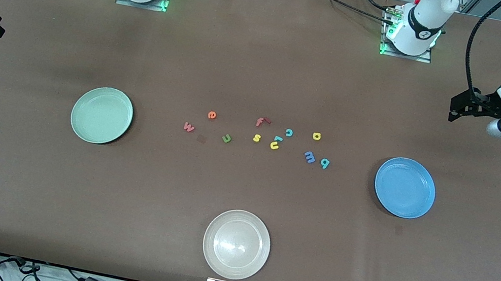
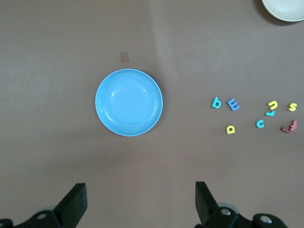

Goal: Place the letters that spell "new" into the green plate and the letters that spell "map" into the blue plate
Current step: 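Move the right gripper toward the letters while the left gripper follows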

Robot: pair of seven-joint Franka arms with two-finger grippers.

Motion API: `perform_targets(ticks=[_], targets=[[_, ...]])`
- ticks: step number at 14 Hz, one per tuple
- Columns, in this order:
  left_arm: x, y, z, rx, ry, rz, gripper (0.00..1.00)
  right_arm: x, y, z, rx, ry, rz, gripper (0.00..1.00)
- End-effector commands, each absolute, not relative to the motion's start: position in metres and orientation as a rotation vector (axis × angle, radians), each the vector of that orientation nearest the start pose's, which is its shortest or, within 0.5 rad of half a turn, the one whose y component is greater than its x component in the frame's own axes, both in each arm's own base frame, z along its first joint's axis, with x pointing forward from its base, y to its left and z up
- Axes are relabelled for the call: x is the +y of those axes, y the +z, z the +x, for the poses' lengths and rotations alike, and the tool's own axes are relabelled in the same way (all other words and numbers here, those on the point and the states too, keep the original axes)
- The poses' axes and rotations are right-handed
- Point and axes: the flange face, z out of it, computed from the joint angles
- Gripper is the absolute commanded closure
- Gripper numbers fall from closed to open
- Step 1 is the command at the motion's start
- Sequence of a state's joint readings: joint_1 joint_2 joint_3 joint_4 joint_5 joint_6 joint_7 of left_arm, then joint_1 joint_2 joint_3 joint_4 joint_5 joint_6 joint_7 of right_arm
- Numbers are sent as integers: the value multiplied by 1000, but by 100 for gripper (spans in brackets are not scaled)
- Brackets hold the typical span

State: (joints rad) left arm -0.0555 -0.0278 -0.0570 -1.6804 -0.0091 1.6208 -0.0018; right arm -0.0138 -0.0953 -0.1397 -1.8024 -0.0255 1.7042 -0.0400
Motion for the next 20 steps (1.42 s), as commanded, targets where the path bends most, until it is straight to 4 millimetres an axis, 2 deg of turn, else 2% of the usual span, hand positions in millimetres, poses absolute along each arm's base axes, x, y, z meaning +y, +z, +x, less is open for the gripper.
perform_targets(ticks=[1,5,7,9,11,12,14,16,18,20], targets=[[-64,597,544,188,57,-3127,0,-89,580,525,154,0,-3158,0],[-64,597,544,185,57,-3127,0,-87,577,526,147,12,-3157,0],[-64,597,544,188,57,-3127,0,-82,559,533,133,76,-3154,0],[-65,597,544,190,57,-3127,0,-58,538,546,69,121,-3154,0],[-70,595,544,202,62,-3126,0,-22,522,559,-9,121,-3121,0],[-77,591,545,223,76,-3124,0,-4,506,568,-51,133,-3121,0],[-86,563,551,252,204,-3121,0,46,472,585,-162,133,-3130,0],[-109,508,573,306,346,-3111,0,91,440,593,-273,142,-3134,0],[-138,470,596,383,376,-3109,0,135,407,593,-412,193,-3130,0],[-165,432,607,465,380,-3110,0,183,379,585,-544,241,-3123,0]])
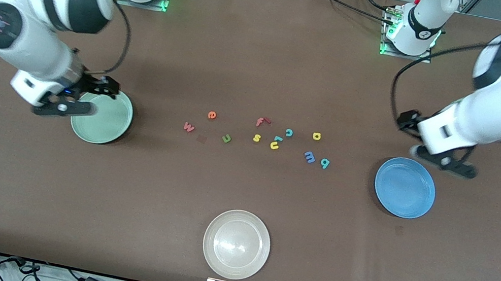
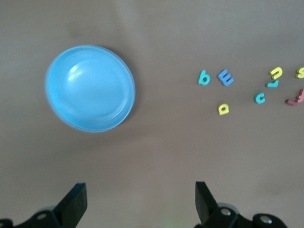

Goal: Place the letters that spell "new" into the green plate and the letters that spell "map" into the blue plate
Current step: 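Move the right gripper toward the letters while the left gripper follows, then grasp the pink m with the right gripper while the left grasps teal b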

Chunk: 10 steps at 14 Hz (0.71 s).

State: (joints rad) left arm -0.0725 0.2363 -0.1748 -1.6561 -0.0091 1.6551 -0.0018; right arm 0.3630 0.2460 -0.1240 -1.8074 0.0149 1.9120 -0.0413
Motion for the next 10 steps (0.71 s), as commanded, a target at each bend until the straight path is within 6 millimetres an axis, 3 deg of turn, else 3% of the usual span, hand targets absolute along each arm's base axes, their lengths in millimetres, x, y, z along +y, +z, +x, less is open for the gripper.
perform_targets(ticks=[1,3,5,7,8,10], targets=[[-175,412,612,495,367,-3114,0,210,364,579,-627,251,-3115,0],[-207,381,616,564,324,-3115,0,259,335,567,-755,252,-3101,0],[-222,349,616,623,321,-3098,0,297,302,559,-854,202,-3086,0],[-243,322,610,866,231,-3013,0,307,274,562,-915,162,-3072,0],[-245,305,606,905,210,-2993,0,309,265,562,-946,150,-3061,11],[-250,268,598,924,171,-3003,0,317,244,559,-973,144,-3049,19]])
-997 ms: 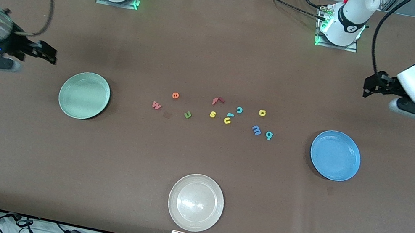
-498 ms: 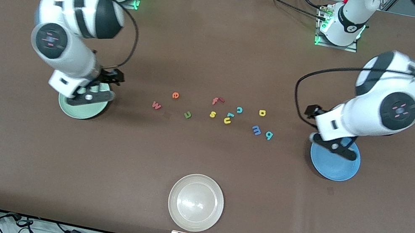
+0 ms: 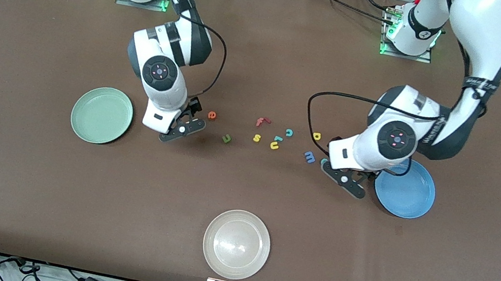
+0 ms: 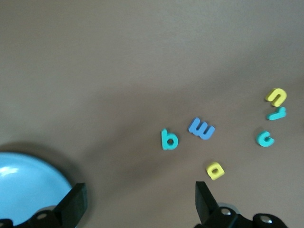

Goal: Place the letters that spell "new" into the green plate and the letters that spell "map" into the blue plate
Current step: 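Grasp the pink m with the right gripper while the left grasps teal b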

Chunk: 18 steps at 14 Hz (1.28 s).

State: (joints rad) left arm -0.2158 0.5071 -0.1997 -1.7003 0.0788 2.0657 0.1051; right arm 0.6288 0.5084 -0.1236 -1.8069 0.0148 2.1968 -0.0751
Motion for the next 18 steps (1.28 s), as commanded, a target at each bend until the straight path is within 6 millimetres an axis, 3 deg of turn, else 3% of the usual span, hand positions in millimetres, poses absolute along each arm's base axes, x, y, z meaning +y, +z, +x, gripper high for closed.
perform_targets(ticks=[1,3,6,7,10,13,18], targets=[[-250,253,595,929,145,-3011,0,321,234,556,-987,148,-3041,19],[-250,222,590,932,108,-3028,0,322,214,555,-1031,144,-3026,22],[-251,192,584,939,104,-3038,27,331,197,550,-1052,144,-3005,25],[-252,189,583,939,112,-3039,35,332,191,549,-1055,151,-3005,26],[-260,178,578,968,128,-3026,46,335,178,543,-1067,185,-2998,31],[-259,172,578,968,116,-3031,50,335,172,541,-1070,199,-2998,34],[-259,173,577,982,138,-3022,88,335,172,542,-1070,199,-2998,54]])
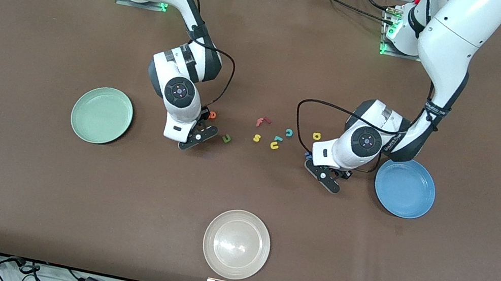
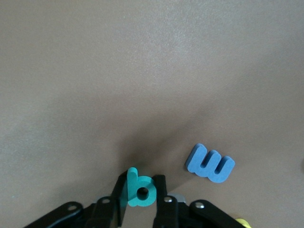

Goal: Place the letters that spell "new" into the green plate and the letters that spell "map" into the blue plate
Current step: 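Grasp the pink m with the right gripper while the left grasps teal b, then drop the pink m on the green plate while the left drops b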

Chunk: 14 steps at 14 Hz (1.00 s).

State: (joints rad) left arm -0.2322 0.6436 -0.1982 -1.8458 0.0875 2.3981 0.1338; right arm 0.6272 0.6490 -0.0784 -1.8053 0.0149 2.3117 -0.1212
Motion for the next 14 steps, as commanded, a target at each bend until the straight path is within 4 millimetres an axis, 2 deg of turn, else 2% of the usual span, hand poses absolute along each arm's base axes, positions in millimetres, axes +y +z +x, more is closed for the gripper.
perform_targets(ticks=[1,3,5,6,8,9,10,12,14], targets=[[-258,180,578,977,147,-3018,90,335,172,542,-1070,199,-2998,64],[-250,209,582,957,193,-3000,91,334,173,543,-1075,197,-2996,85],[-231,236,593,901,209,-2996,92,322,176,552,-1091,192,-2985,87],[-203,249,609,826,193,-3000,92,316,180,555,-1097,195,-2981,88],[-164,260,620,770,225,-2976,92,306,205,562,-1071,191,-2987,91],[-150,262,622,762,235,-2954,92,294,220,564,-1035,248,-3001,91],[-135,261,624,731,247,-2956,91,273,232,568,-983,313,-3012,91],[-100,251,628,655,277,-2980,89,210,261,584,-846,396,-3037,91],[-93,238,626,617,314,-2986,53,153,274,589,-706,471,-3051,91]])
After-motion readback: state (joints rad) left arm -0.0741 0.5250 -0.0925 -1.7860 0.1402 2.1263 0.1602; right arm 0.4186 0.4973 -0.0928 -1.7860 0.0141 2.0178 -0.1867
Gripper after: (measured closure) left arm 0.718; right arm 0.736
